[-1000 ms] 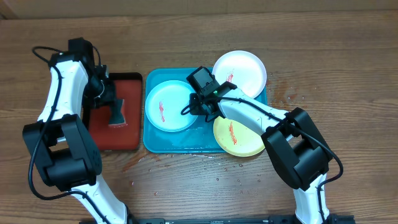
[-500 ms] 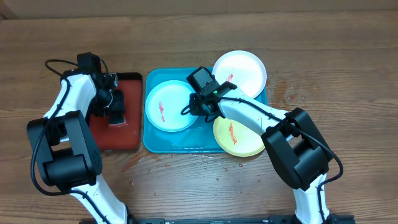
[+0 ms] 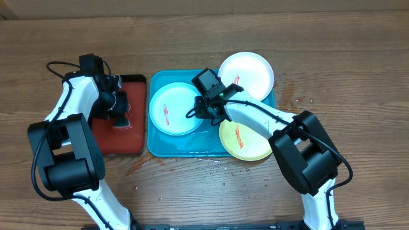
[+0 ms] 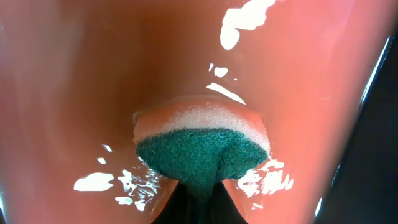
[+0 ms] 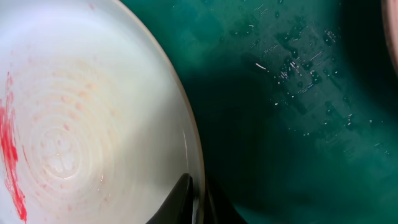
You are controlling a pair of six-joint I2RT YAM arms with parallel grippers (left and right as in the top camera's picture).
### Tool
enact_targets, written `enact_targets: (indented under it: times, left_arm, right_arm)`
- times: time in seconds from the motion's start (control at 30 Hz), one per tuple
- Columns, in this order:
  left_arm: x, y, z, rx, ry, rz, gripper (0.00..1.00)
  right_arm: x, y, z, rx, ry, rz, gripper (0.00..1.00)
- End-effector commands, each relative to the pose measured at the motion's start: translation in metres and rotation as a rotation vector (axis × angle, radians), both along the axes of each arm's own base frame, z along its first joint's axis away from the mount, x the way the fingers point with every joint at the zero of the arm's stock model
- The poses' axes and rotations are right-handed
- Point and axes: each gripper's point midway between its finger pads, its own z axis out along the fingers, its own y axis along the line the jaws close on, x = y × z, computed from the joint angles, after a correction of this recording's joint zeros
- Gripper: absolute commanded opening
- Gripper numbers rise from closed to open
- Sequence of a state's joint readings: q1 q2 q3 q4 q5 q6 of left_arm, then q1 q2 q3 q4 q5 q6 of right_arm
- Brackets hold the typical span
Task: Clean dirty plates on tray and stack at the side
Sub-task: 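Grasp the sponge with the left gripper and the light blue plate rim with the right, then scrub the light blue plate with the sponge in the left gripper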
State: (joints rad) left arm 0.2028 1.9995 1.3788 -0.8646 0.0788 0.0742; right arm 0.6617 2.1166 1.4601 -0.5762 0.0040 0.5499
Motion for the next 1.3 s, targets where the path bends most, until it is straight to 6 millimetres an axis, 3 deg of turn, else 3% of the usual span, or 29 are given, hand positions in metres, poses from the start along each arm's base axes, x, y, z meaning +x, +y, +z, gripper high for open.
enact_targets:
  times: [0.0, 0.2, 0.3, 0.53, 1.0, 1.27]
  left_arm:
    - [-0.004, -0.004, -0.005, -0.008, 0.019, 0.003, 0.04]
    - [0.01, -0.013, 0.027, -0.074, 0.002, 0.002, 0.04]
    - [0.02, -0.016, 0.055, -0.092, -0.019, -0.01, 0.04]
    - [0.035, -0.035, 0.101, -0.117, -0.062, -0.064, 0.04]
    - [0.04, -0.133, 0.098, -0.168, -0.088, -0.272, 0.04]
    - [0.032, -0.151, 0.055, -0.096, -0.058, -0.168, 0.04]
  right_arm:
    - [-0.003, 0.0, -0.009, -0.02, 0.017, 0.003, 0.09]
    - [-0.002, 0.0, -0.009, -0.019, 0.017, 0.001, 0.16]
    - [-0.003, 0.001, -0.009, -0.013, 0.021, 0.003, 0.04]
    - [-0.004, 0.007, -0.007, 0.018, 0.033, 0.012, 0.04]
    - [-0.008, -0.007, -0.009, 0.113, 0.167, -0.053, 0.04]
    - [-0.009, -0.011, -0.009, 0.112, 0.185, -0.077, 0.04]
